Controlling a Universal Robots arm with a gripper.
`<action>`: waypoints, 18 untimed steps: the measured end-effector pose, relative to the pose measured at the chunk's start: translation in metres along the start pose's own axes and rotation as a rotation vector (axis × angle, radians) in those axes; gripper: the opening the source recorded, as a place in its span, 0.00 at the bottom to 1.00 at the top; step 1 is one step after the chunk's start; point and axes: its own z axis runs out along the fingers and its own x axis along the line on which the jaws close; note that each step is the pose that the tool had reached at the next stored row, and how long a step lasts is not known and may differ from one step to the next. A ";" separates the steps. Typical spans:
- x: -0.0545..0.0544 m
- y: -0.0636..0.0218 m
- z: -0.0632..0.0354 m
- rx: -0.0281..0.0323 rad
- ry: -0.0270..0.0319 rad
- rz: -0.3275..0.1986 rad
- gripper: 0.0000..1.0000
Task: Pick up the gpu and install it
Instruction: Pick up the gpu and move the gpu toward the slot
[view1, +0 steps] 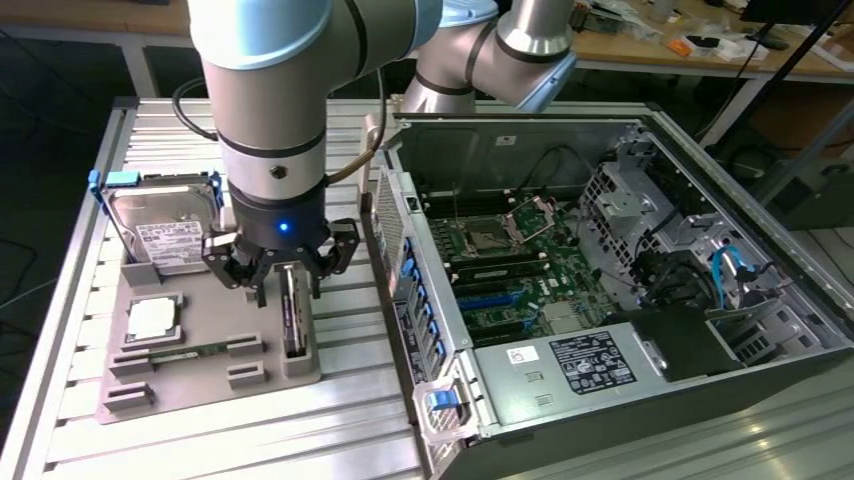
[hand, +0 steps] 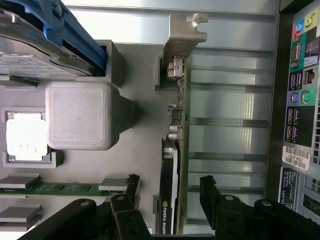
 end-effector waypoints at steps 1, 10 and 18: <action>0.000 0.0000 0.0002 -0.0001 -0.0002 0.008 0.60; 0.000 0.0000 0.0003 0.0002 -0.0003 0.066 0.60; 0.000 0.0000 0.0003 0.0002 -0.0003 0.066 0.40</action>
